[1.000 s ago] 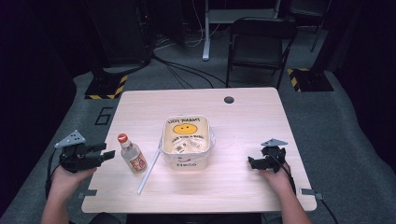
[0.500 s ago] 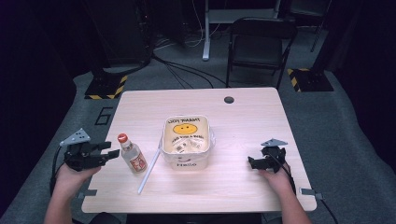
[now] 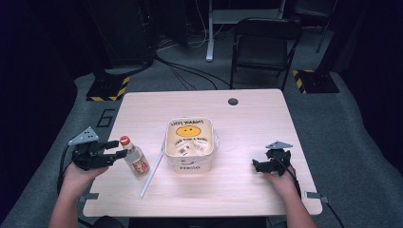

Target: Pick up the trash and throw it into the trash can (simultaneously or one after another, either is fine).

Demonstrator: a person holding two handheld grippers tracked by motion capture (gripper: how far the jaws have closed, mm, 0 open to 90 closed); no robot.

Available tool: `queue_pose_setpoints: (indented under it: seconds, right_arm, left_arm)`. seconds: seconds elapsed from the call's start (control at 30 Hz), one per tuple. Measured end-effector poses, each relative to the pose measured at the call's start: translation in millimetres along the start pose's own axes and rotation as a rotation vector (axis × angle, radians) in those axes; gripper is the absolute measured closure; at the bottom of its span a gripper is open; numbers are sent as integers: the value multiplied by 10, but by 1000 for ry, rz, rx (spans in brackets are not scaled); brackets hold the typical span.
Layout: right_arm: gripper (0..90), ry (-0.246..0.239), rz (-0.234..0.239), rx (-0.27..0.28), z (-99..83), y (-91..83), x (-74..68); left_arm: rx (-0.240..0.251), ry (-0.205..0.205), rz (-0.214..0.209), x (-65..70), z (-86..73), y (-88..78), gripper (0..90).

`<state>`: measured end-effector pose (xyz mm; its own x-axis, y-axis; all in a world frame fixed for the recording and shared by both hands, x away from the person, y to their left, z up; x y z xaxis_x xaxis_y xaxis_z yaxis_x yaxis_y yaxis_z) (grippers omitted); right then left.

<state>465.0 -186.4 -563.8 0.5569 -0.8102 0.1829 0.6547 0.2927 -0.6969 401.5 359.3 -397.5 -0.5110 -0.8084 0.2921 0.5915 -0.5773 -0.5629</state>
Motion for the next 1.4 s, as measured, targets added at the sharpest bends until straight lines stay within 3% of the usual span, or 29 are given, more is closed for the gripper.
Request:
queue_pose_setpoints:
  seconds: [0.37, 0.6, 0.87, 1.13, 1.4]
  right_arm:
    - [0, 0, 0, 0, 0, 0, 0]
    - [0, 0, 1, 0, 0, 0, 0]
    - [0, 1, 1, 0, 0, 0, 0]
    - [0, 0, 1, 0, 0, -1, 1]
    - [0, -1, 2, 0, 0, -1, 1]
  left_arm:
    - [1, 20, 4, 41, 83, 112, 482]
    - [6, 47, 28, 51, 152, 145, 604]
    - [-18, 86, 43, 90, 210, 139, 622]
    - [-43, 96, 50, 125, 249, 136, 625]
    - [-37, 98, 37, 183, 392, 47, 625]
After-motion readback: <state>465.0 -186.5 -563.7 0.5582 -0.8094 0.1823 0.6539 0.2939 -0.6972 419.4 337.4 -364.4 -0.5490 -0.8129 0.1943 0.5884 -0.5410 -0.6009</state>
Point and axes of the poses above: each handheld gripper's, and its own axes: y roughly forward along the jaws, z roughly out of its top, x roughly to its right, the point moved 5 cm from there along y, roughly forward along the jaws, and after that the axes turned 15 degrees about -y, right-handed, at the moved point
